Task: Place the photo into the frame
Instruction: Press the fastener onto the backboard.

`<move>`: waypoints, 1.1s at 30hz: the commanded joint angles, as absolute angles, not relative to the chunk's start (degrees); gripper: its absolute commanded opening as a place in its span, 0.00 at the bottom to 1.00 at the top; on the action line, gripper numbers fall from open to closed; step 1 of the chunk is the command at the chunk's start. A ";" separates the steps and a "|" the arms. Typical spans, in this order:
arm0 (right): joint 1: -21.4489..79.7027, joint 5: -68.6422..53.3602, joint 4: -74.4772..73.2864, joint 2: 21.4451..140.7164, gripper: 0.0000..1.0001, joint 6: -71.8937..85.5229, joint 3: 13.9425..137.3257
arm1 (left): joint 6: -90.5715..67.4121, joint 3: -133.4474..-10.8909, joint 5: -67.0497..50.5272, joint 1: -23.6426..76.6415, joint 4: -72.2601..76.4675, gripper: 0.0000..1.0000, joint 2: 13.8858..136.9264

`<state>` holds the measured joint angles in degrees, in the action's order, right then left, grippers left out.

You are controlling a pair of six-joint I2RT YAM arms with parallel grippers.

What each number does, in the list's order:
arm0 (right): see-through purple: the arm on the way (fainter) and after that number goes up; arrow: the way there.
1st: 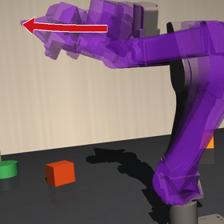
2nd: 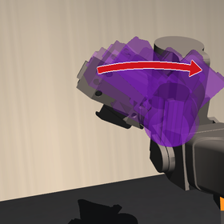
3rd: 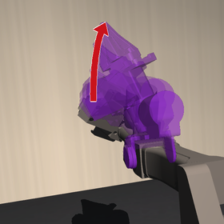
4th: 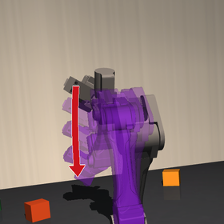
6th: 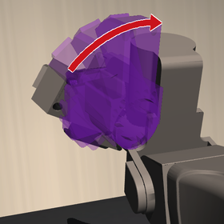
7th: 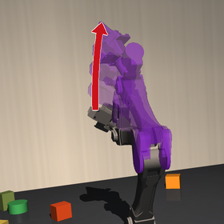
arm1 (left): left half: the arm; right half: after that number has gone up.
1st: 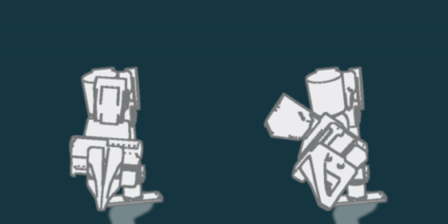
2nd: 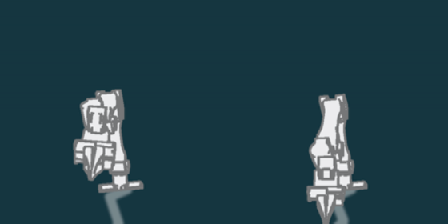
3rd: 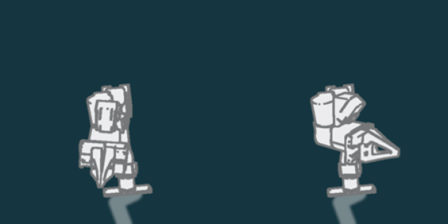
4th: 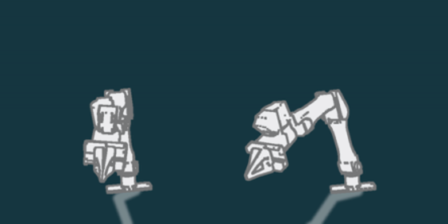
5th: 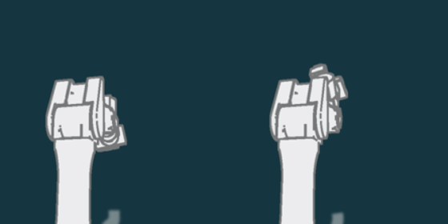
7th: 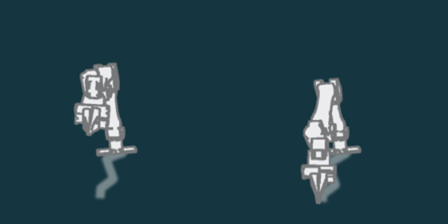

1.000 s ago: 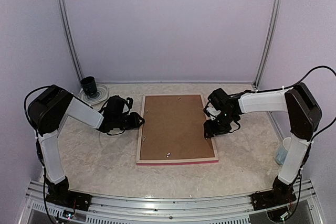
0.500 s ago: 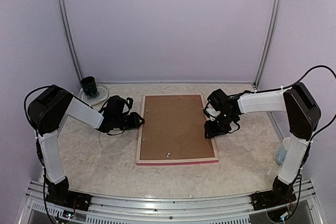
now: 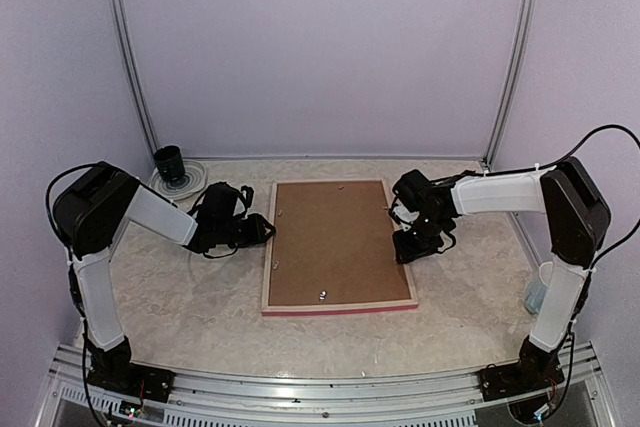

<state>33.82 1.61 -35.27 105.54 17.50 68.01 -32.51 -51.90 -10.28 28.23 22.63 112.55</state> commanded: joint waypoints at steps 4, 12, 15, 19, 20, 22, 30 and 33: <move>34.23 6.88 -39.13 107.28 0.37 16.83 68.94 | -32.61 -49.14 -11.55 28.89 13.01 0.32 115.31; 35.21 4.11 -37.87 108.11 0.35 14.86 70.36 | -32.61 -49.36 -11.84 28.87 13.02 0.32 115.61; 35.77 3.50 -38.32 109.44 0.35 13.61 70.72 | -32.37 -49.89 -12.13 28.84 12.67 0.32 116.05; 36.04 2.98 -39.11 109.54 0.36 12.45 70.96 | -32.08 -50.18 -11.66 28.70 12.22 0.32 116.18; 36.04 2.39 -39.19 109.28 0.37 12.10 71.06 | -32.12 -50.18 -11.73 28.66 12.28 0.32 116.15; 36.04 0.56 -39.16 108.30 0.39 11.51 71.24 | -32.23 -50.23 -11.98 28.65 12.39 0.32 116.19; 36.03 1.19 -41.08 108.87 0.39 9.95 72.57 | -32.19 -50.10 -11.94 28.66 12.40 0.32 116.29; 36.03 2.44 -41.69 109.43 0.38 9.59 72.86 | -32.17 -50.01 -11.95 28.65 12.48 0.32 116.19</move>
